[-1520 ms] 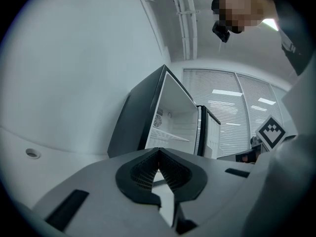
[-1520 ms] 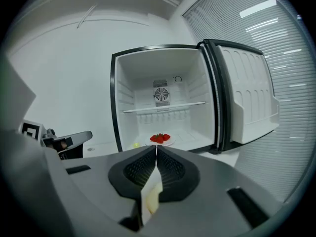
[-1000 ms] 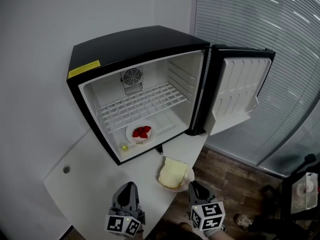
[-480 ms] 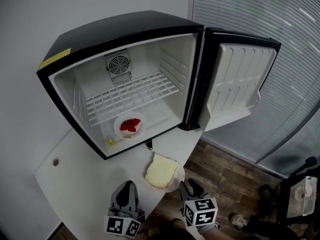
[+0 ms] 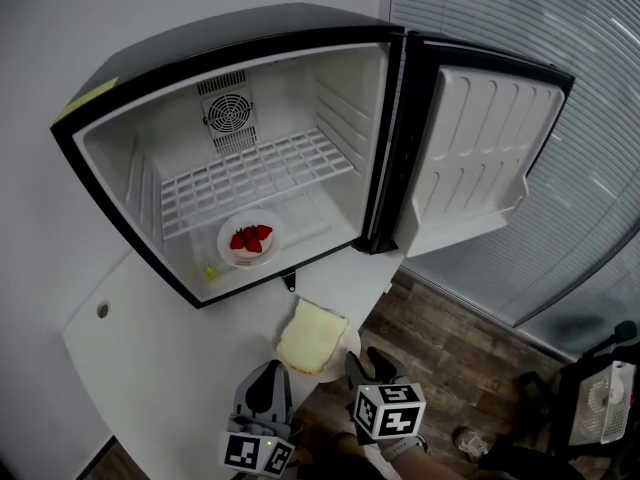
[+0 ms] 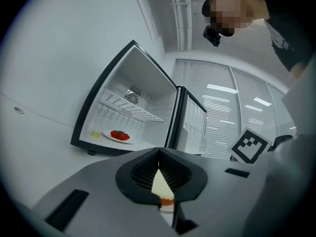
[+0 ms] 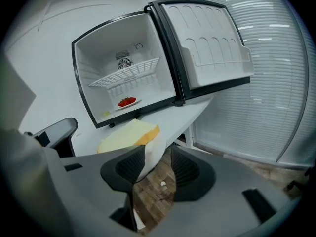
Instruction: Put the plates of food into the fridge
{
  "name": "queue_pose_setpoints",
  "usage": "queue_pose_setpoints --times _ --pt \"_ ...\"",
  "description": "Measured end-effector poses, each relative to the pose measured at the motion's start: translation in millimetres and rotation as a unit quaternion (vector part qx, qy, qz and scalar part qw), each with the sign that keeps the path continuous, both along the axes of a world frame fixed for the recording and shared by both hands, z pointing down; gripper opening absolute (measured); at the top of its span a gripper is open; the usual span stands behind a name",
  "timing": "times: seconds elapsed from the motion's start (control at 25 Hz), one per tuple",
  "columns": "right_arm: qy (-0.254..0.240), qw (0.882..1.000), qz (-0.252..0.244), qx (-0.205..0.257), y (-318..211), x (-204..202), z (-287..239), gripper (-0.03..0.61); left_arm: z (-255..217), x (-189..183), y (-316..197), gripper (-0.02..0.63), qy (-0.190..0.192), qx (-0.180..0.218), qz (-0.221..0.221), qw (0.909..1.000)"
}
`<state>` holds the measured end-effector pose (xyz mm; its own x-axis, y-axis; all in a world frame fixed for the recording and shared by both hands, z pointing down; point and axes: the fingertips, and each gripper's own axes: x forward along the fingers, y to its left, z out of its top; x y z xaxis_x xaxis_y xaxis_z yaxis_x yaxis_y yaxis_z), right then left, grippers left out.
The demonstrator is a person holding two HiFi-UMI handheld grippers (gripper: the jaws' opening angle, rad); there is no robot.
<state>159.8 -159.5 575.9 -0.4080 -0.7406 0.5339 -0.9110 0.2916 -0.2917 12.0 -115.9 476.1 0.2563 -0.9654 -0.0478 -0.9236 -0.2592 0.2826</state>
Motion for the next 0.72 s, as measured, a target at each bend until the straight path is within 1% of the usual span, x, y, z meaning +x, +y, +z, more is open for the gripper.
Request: queue_pose_setpoints --times 0.2,0.4,0.64,0.72 --pt "-0.069 0.996 0.006 -0.054 1.0 -7.9 14.6 0.143 3.2 3.9 1.2 0.008 -0.001 -0.001 -0.007 1.0" --pt "-0.131 0.986 0.025 -0.105 -0.4 -12.9 23.6 0.143 3.6 6.2 1.3 0.008 -0.002 -0.001 -0.01 0.9999" --pt "-0.166 0.976 0.029 -0.139 -1.7 -17.0 27.7 0.141 1.4 4.5 0.1 0.008 -0.003 -0.002 -0.015 0.9999" --pt "-0.182 0.972 0.03 -0.146 -1.1 -18.5 26.9 0.116 -0.4 3.0 -0.7 0.008 -0.003 0.0 -0.015 0.9999"
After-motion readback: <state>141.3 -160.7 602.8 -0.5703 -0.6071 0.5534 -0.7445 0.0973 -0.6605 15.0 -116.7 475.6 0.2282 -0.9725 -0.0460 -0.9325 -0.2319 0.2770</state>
